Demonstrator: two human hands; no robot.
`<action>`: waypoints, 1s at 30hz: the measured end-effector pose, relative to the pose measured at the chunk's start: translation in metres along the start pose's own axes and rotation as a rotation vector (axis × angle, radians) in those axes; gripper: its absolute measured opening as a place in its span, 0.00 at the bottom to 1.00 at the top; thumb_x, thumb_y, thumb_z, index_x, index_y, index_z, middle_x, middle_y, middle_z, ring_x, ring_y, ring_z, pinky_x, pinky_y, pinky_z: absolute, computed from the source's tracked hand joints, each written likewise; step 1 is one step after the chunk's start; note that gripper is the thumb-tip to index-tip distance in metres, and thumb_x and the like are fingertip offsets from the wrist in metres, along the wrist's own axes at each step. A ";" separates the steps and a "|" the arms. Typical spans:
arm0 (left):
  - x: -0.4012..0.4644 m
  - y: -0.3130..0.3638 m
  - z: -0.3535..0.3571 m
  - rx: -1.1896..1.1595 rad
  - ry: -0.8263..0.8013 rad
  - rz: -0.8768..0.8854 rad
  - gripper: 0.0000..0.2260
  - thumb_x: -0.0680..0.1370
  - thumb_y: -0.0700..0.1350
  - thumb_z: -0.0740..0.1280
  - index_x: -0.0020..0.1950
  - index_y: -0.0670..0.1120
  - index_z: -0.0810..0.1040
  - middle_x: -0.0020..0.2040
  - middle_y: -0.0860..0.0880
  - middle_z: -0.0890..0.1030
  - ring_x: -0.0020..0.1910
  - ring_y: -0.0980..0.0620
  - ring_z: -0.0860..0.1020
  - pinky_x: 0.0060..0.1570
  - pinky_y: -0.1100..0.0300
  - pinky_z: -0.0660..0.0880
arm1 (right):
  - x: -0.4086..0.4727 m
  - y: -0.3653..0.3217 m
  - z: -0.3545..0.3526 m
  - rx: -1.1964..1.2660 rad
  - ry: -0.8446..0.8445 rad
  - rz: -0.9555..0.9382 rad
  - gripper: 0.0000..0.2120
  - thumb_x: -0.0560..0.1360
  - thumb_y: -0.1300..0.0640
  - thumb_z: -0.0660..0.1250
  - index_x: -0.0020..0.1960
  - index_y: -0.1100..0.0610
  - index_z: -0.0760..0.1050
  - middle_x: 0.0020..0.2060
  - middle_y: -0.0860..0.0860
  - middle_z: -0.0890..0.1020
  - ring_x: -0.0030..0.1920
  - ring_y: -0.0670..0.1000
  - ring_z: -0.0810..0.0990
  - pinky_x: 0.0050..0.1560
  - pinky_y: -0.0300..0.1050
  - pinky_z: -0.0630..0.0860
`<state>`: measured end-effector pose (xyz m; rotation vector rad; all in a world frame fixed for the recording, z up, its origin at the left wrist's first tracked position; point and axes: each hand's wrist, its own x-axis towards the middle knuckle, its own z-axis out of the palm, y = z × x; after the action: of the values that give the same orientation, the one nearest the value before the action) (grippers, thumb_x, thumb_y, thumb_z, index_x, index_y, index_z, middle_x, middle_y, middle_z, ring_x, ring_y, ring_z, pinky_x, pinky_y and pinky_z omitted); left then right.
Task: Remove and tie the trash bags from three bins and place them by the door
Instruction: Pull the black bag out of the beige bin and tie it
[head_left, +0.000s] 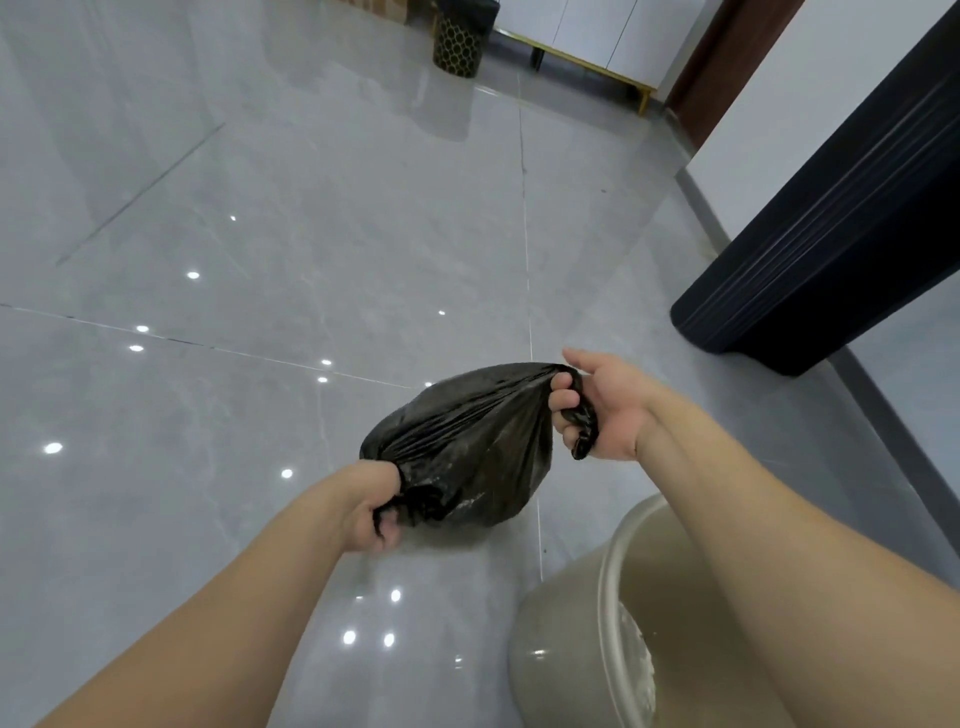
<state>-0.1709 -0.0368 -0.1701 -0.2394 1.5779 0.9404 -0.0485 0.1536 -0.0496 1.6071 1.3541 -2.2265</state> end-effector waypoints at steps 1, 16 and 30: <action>0.000 0.005 0.006 0.013 0.021 0.064 0.09 0.78 0.35 0.55 0.39 0.45 0.66 0.27 0.48 0.64 0.25 0.53 0.58 0.25 0.67 0.57 | 0.000 -0.001 -0.004 0.070 0.020 -0.020 0.20 0.79 0.45 0.56 0.31 0.51 0.63 0.22 0.47 0.66 0.27 0.48 0.61 0.29 0.41 0.57; -0.015 -0.015 0.056 1.381 0.589 1.014 0.07 0.79 0.47 0.62 0.49 0.46 0.76 0.44 0.48 0.82 0.41 0.45 0.82 0.34 0.57 0.70 | 0.006 0.005 -0.035 0.525 0.133 -0.380 0.06 0.81 0.57 0.57 0.52 0.51 0.73 0.39 0.47 0.87 0.27 0.45 0.67 0.24 0.36 0.61; -0.012 -0.042 0.038 1.204 0.561 1.849 0.05 0.77 0.45 0.65 0.41 0.47 0.75 0.31 0.50 0.72 0.27 0.48 0.70 0.25 0.55 0.64 | 0.001 -0.011 -0.067 0.723 0.260 -0.335 0.10 0.82 0.56 0.55 0.46 0.55 0.73 0.28 0.45 0.81 0.27 0.44 0.63 0.29 0.35 0.60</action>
<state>-0.1137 -0.0423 -0.1751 2.2870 2.4055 0.9160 -0.0056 0.2068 -0.0479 2.0567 0.9583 -3.0443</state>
